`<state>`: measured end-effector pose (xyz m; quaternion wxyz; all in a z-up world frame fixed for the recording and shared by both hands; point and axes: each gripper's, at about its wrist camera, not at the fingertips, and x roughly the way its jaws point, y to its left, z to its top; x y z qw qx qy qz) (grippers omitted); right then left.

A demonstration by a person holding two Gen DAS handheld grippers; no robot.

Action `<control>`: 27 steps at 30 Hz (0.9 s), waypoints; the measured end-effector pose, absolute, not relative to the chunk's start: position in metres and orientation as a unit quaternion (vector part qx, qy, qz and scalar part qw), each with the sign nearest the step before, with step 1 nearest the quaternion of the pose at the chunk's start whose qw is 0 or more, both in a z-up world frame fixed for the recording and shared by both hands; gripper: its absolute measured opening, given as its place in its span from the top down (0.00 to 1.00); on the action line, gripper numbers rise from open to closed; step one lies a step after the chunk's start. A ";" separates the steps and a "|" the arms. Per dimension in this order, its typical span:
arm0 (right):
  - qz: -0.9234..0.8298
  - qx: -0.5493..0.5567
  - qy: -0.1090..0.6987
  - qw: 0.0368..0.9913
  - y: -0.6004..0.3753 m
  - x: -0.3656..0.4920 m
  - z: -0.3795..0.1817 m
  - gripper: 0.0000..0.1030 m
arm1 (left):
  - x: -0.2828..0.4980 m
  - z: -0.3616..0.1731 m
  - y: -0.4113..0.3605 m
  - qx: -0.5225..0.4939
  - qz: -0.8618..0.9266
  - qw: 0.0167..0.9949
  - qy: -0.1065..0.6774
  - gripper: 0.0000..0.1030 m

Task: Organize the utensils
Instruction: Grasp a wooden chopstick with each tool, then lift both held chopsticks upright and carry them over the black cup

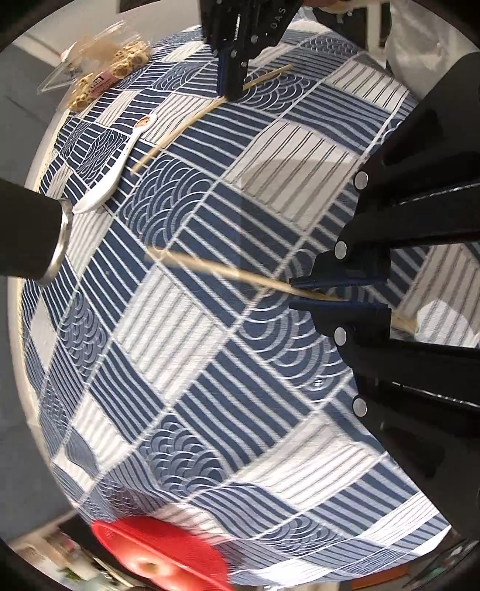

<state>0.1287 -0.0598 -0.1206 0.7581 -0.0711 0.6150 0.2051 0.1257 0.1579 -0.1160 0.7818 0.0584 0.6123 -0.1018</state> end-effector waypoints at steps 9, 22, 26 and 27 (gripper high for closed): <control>0.193 -0.010 0.593 0.782 -0.116 0.110 -0.092 0.96 | 0.097 -0.102 0.177 0.012 -0.058 0.790 0.610 0.96; 0.156 0.071 0.538 0.825 -0.223 0.090 -0.073 0.96 | 0.090 -0.063 0.197 -0.011 0.046 0.828 0.558 0.96; 0.151 0.079 0.512 0.842 -0.243 0.082 -0.055 0.96 | 0.088 -0.040 0.191 -0.008 0.064 0.848 0.526 0.96; 0.148 0.083 0.505 0.847 -0.249 0.079 -0.049 0.96 | 0.089 -0.037 0.190 -0.006 0.067 0.850 0.522 0.96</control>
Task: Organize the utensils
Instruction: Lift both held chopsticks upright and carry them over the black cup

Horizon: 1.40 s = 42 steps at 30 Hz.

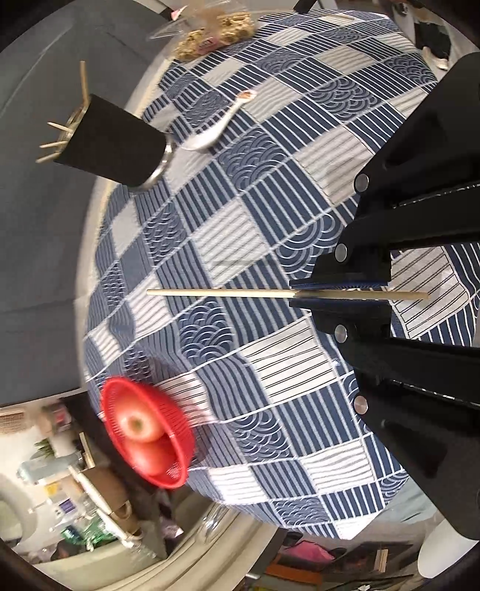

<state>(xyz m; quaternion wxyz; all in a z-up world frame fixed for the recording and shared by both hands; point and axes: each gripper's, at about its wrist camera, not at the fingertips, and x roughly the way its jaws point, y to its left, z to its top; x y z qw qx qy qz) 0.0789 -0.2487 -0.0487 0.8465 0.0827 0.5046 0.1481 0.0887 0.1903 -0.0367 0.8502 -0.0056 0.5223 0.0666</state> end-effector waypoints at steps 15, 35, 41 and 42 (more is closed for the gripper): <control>0.178 0.128 0.404 0.888 -0.289 0.105 0.035 0.96 | 0.138 0.050 0.165 -0.032 0.050 0.890 0.451 0.96; 0.277 0.072 0.297 0.911 -0.218 0.263 0.116 0.96 | 0.265 0.098 0.117 -0.063 0.000 0.918 0.392 0.96; 0.314 0.098 0.303 0.895 -0.201 0.312 0.104 0.96 | 0.308 0.091 0.109 -0.111 -0.041 0.919 0.376 0.96; 0.317 0.096 0.303 0.894 -0.197 0.320 0.102 0.96 | 0.313 0.088 0.108 -0.122 -0.048 0.918 0.373 0.96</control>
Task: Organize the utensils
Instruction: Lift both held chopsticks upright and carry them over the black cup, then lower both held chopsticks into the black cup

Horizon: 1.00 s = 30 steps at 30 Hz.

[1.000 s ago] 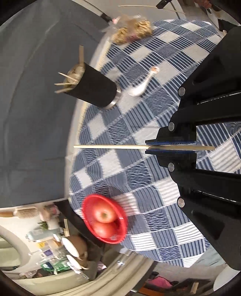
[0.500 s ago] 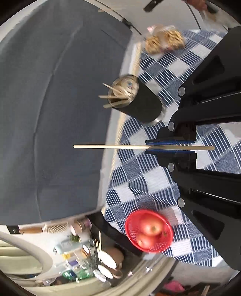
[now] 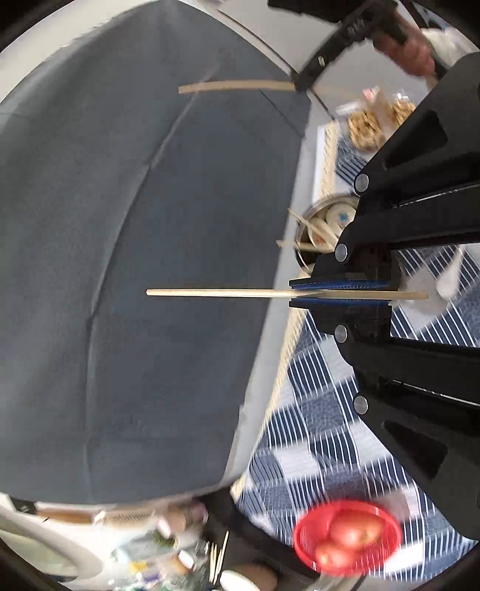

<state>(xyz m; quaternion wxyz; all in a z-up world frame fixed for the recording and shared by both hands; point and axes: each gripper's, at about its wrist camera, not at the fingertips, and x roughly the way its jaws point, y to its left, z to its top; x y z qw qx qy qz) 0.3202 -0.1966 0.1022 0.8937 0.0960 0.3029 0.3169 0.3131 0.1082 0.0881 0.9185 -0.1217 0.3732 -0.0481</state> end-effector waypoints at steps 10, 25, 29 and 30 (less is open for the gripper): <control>0.363 0.131 0.289 0.876 -0.163 0.366 0.083 0.96 | 0.345 0.070 0.094 -0.155 -0.087 0.918 0.355 0.96; 0.396 0.144 0.294 0.858 -0.138 0.374 0.040 0.96 | 0.356 0.043 0.070 -0.150 -0.088 0.922 0.346 0.96; 0.391 0.122 0.308 0.859 -0.137 0.370 0.033 0.96 | 0.352 0.035 0.072 -0.149 -0.084 0.918 0.358 0.96; 0.390 0.116 0.310 0.859 -0.135 0.369 0.034 0.96 | 0.352 0.034 0.072 -0.146 -0.084 0.916 0.363 0.96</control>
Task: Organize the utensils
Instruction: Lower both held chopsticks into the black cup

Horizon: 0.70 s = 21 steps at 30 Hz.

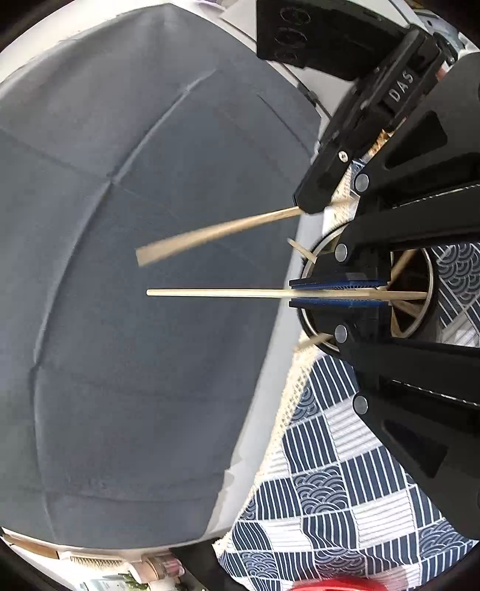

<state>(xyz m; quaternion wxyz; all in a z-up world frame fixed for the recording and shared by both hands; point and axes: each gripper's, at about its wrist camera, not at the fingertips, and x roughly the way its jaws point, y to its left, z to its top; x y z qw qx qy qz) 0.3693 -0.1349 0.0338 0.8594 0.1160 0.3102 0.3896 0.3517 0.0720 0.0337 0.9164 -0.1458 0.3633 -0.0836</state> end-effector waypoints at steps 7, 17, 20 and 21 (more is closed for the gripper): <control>0.393 0.115 0.301 0.861 -0.136 0.366 0.040 0.96 | 0.346 0.043 0.083 -0.148 -0.080 0.917 0.362 0.96; 0.402 0.133 0.315 0.849 -0.134 0.367 0.048 0.96 | 0.326 0.064 0.089 -0.113 -0.081 0.925 0.354 0.95; 0.392 0.097 0.352 0.844 -0.138 0.364 0.060 0.96 | 0.320 0.066 0.089 -0.100 -0.077 0.927 0.352 0.95; 0.389 0.085 0.361 0.843 -0.140 0.363 0.064 0.96 | 0.317 0.067 0.087 -0.096 -0.078 0.926 0.355 0.96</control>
